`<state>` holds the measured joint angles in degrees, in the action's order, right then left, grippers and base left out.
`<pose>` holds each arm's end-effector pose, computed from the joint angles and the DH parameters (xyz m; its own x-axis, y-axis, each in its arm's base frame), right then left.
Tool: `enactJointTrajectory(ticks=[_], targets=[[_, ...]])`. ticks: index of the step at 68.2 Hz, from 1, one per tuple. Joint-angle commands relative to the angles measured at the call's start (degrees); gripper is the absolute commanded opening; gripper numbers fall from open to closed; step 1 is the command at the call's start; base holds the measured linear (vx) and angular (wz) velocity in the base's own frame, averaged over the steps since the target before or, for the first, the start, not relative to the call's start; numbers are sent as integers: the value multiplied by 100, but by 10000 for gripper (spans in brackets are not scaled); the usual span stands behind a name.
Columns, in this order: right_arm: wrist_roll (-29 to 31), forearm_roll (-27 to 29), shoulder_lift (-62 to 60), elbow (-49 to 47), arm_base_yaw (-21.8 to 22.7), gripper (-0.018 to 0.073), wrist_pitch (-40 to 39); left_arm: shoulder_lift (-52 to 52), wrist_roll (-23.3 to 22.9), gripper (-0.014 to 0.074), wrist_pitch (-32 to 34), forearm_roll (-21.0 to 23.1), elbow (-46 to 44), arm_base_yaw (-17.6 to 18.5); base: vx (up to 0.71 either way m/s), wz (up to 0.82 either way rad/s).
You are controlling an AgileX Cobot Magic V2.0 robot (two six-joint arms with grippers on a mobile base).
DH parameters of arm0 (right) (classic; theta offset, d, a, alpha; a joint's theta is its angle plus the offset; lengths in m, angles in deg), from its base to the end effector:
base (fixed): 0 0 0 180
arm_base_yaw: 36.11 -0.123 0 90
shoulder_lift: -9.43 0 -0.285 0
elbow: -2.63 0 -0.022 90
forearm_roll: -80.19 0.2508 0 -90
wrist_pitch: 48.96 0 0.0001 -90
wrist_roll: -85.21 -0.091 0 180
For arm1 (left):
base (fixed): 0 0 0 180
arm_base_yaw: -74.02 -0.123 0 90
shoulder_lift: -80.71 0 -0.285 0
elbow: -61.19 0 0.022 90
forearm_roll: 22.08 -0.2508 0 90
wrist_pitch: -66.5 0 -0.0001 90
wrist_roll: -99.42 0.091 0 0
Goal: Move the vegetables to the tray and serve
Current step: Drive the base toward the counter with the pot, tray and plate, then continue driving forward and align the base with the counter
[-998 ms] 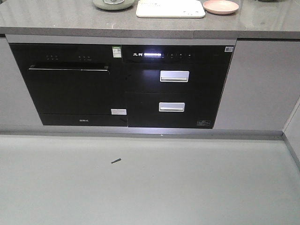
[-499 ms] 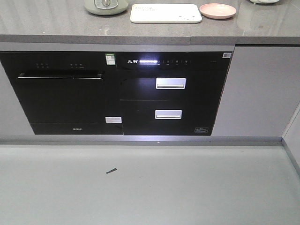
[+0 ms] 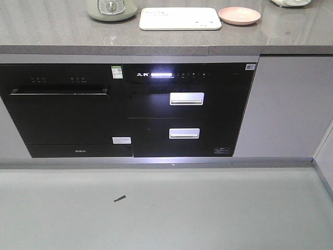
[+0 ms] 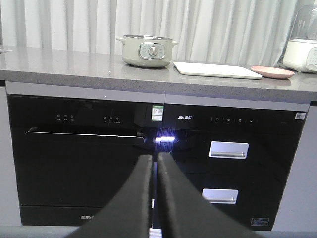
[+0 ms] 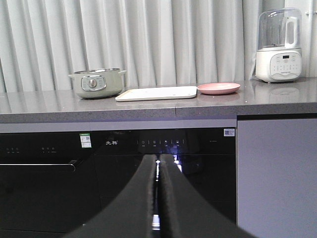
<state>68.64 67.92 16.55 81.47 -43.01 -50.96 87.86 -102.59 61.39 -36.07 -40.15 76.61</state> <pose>0.0558 0.0074 0.2073 0.0938 0.0870 -0.9918 -0.1349 0.9881 0.0739 0.0567 -0.0006 0.1974 -0.0166 -0.1398 -0.9900 0.0216 0.9899 -0.1401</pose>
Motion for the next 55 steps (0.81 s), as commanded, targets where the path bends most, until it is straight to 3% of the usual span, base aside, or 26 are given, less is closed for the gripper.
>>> enactJointTrajectory(ticks=[1,55], targets=[[-5,-49,-32,84,36,-3,-448,-87,-56,-6,399,32,127,1,9,-2],[-5,-49,-32,84,36,-3,-448,-87,-56,-6,399,32,127,1,7,-3]])
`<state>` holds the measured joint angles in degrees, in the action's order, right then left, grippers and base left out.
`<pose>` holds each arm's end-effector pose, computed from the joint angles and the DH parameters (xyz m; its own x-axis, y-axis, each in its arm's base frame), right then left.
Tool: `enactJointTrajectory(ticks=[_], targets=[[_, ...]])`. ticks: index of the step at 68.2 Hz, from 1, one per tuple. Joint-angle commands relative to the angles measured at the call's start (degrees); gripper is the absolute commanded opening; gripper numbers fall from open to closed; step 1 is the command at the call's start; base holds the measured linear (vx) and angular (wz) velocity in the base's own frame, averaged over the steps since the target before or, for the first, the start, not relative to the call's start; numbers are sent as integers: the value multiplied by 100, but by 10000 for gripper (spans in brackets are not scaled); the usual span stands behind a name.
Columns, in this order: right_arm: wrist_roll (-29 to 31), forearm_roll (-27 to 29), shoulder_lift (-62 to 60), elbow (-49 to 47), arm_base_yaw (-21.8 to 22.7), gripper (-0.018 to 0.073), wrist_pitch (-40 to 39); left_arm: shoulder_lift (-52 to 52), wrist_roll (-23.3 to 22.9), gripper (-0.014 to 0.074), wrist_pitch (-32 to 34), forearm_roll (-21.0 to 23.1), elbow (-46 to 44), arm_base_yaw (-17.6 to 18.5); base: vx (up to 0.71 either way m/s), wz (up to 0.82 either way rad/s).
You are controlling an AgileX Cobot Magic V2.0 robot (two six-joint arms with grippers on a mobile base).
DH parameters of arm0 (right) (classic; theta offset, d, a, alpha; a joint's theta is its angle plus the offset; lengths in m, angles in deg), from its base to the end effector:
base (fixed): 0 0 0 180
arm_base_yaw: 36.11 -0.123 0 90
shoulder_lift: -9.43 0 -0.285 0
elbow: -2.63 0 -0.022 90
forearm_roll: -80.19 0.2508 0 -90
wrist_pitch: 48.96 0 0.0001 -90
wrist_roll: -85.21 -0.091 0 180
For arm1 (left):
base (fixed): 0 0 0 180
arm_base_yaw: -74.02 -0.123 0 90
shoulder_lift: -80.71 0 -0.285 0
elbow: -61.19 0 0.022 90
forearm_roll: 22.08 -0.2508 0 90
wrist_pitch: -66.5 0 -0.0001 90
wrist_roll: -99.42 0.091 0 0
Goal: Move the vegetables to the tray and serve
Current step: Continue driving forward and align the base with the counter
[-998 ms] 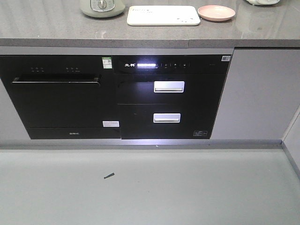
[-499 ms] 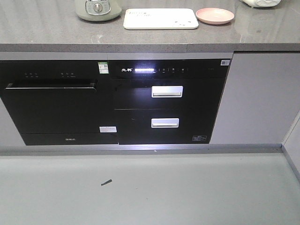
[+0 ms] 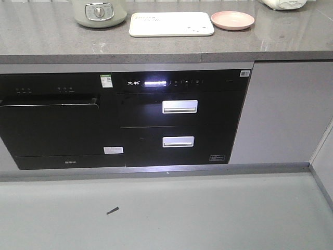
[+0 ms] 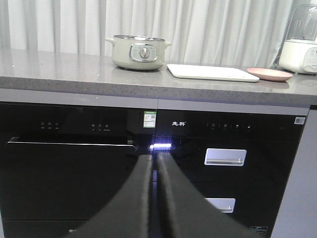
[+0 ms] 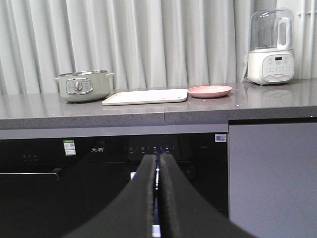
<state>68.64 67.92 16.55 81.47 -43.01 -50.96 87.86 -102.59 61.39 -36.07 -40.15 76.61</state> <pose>0.0558 0.0074 0.2073 0.0938 0.0870 -0.9918 -0.1349 0.9881 0.0739 0.0567 -0.0006 0.1974 -0.0166 -0.1398 -0.9900 0.0216 0.9899 -0.1401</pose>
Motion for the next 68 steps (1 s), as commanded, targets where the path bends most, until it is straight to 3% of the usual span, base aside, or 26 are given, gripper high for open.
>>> enactJointTrajectory(ticks=[1,68], targets=[[-5,-49,-32,84,36,-3,-448,-87,-56,-6,399,32,127,1,8,-6],[-5,-49,-32,84,36,-3,-448,-87,-56,-6,399,32,127,1,10,-4]])
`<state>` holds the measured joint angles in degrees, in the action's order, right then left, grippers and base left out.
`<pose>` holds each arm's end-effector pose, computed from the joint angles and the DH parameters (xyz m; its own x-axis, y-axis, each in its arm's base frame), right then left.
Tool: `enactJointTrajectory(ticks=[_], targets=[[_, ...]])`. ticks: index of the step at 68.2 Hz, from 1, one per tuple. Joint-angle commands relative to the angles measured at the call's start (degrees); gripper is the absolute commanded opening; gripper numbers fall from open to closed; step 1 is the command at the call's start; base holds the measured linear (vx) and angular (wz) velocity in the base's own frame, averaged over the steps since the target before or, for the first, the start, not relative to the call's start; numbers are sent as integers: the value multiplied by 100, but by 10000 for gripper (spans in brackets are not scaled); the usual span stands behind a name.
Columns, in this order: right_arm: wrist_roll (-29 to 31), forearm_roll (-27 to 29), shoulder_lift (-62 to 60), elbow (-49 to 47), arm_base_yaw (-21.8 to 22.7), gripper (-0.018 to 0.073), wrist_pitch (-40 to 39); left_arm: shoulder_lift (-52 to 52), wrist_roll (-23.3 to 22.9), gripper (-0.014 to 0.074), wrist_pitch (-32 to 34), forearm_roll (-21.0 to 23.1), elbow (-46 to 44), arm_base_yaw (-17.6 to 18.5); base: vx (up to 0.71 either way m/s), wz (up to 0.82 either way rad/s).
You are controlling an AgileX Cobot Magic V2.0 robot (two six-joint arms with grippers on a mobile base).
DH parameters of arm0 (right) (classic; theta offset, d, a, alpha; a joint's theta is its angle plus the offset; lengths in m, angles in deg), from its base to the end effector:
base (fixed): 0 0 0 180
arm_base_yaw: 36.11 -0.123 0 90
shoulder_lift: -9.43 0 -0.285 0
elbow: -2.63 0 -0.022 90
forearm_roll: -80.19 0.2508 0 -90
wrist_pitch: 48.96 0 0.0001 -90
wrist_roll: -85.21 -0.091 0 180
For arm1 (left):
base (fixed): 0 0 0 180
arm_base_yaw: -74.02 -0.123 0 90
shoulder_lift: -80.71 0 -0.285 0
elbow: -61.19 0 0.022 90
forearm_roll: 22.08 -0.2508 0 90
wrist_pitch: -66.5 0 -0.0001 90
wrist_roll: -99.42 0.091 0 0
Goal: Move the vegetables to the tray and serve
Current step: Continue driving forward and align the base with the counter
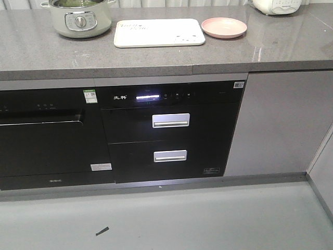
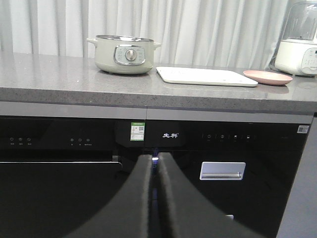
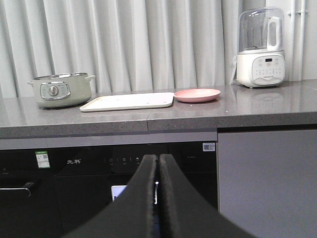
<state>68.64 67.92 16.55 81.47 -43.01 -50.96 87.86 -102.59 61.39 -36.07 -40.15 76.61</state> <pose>0.0558 0.0074 0.2073 0.0938 0.0870 -0.9918 -0.1349 0.9881 0.0739 0.0567 -0.0006 0.1974 -0.0166 -0.1398 -0.9900 0.0216 0.9899 -0.1401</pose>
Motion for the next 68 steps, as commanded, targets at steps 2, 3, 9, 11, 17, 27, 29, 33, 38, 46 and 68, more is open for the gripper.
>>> enactJointTrajectory(ticks=[2,3,9,11,17,27,29,33,38,46,68], targets=[[-5,-49,-32,84,36,-3,-448,-87,-56,-6,399,32,127,1,12,-1],[-5,-49,-32,84,36,-3,-448,-87,-56,-6,399,32,127,1,12,-1],[-5,-49,-32,84,36,-3,-448,-87,-56,-6,399,32,127,1,12,0],[-5,-49,-32,84,36,-3,-448,-87,-56,-6,399,32,127,1,12,0],[-5,-49,-32,84,36,-3,-448,-87,-56,-6,399,32,127,1,12,1],[-5,-49,-32,84,36,-3,-448,-87,-56,-6,399,32,127,1,12,2],[-5,-49,-32,84,36,-3,-448,-87,-56,-6,399,32,127,1,12,3],[-5,-49,-32,84,36,-3,-448,-87,-56,-6,399,32,127,1,12,3],[-5,-49,-32,84,36,-3,-448,-87,-56,-6,399,32,127,1,12,3],[-5,-49,-32,84,36,-3,-448,-87,-56,-6,399,32,127,1,12,4],[-5,-49,-32,84,36,-3,-448,-87,-56,-6,399,32,127,1,12,3]])
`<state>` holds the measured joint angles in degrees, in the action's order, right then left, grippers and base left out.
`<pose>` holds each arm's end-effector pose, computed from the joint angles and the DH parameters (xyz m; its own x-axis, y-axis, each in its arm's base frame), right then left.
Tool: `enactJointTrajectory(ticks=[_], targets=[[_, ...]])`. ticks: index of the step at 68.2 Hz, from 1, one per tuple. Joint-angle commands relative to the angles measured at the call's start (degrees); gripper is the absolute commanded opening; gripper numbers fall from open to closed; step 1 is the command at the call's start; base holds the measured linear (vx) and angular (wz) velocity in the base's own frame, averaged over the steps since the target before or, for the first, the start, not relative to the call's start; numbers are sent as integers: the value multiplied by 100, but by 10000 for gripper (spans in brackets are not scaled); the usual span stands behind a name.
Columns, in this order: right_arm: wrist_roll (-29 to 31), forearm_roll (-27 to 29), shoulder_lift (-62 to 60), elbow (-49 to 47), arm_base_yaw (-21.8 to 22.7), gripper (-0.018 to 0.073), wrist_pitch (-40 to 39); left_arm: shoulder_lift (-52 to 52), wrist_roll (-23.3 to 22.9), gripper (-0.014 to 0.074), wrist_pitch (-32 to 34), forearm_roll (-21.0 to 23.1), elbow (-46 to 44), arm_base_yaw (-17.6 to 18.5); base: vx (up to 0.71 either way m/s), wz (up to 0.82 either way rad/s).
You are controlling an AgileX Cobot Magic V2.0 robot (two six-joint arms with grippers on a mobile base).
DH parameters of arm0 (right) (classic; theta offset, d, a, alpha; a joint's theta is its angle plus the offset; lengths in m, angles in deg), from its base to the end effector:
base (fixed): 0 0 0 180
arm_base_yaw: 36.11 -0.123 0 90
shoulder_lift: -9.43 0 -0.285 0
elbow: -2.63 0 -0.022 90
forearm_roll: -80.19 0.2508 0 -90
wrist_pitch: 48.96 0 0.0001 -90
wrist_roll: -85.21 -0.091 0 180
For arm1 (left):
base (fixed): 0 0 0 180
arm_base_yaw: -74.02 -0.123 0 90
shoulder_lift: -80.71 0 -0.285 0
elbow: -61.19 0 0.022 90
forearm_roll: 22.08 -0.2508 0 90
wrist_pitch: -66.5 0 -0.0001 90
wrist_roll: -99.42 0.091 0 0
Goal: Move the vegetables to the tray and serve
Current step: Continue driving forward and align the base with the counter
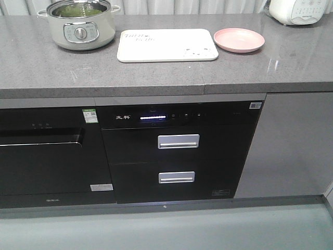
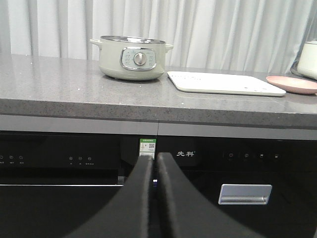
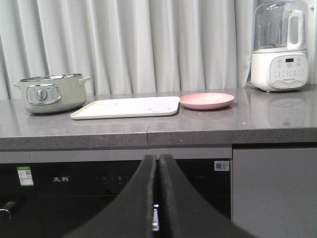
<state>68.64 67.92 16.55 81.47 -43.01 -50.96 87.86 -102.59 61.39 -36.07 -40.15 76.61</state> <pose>0.0558 0.0074 0.2073 0.0938 0.0870 -0.9918 -0.1349 0.9881 0.0739 0.0567 -0.0006 0.1974 -0.0166 -0.1398 -0.9900 0.0216 0.9899 -0.1401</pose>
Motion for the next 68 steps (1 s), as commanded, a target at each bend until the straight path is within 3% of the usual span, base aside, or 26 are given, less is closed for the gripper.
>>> enactJointTrajectory(ticks=[1,68], targets=[[-5,-49,-32,84,36,-3,-448,-87,-56,-6,399,32,127,1,12,2],[-5,-49,-32,84,36,-3,-448,-87,-56,-6,399,32,127,1,10,1]])
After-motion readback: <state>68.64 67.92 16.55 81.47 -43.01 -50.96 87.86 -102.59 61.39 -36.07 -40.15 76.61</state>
